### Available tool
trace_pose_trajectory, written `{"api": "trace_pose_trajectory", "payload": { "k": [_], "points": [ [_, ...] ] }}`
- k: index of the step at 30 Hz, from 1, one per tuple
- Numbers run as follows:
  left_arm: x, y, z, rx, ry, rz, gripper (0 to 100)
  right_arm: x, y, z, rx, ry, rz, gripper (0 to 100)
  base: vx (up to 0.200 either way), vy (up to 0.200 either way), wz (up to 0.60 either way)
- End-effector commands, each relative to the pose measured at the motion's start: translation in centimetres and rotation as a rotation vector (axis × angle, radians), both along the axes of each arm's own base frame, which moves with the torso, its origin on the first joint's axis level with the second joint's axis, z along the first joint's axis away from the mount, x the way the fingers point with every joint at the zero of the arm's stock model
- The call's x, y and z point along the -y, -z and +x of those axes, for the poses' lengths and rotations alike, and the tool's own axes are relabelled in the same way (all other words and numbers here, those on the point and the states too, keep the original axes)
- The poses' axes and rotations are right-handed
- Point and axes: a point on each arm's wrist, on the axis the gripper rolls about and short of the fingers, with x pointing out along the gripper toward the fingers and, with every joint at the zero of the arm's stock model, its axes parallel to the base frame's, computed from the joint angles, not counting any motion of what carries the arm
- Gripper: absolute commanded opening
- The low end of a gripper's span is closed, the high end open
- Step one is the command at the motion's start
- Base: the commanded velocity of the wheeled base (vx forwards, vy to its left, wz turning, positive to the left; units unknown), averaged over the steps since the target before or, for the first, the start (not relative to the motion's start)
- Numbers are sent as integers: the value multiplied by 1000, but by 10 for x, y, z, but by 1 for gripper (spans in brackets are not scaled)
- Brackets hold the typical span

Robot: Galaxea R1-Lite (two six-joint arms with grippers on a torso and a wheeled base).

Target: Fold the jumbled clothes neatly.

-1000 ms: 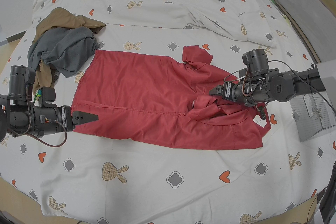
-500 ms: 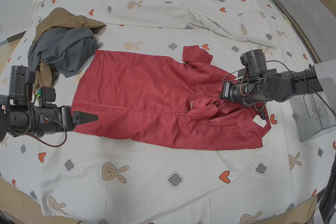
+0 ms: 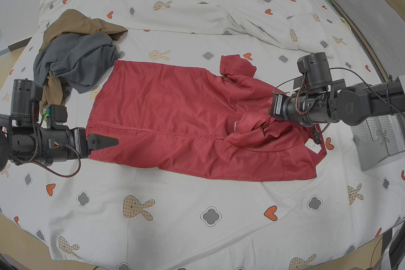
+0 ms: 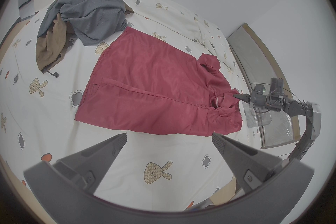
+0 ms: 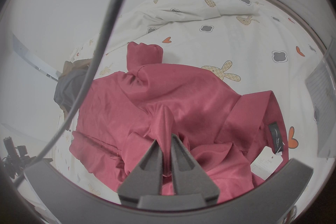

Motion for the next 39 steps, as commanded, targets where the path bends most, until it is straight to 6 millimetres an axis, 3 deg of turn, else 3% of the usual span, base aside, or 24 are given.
{"api": "trace_pose_trajectory", "payload": {
  "k": [1,8,16,27,39],
  "points": [
    [0,0,0,-1,0,0,100,0,-15,-19,78,-16,31,0,0,0,0],
    [0,0,0,1,0,-1,100,0,-12,-22,319,8,126,0,0,0,0],
    [0,0,0,-1,0,0,100,-8,-3,-33,337,53,99,0,0,0,0],
    [3,-1,-2,5,13,0,100,-34,5,-61,385,84,53,0,0,0,0],
    [9,4,-4,20,38,-2,100,-28,15,-86,369,76,-65,0,0,0,0]
  ]
}}
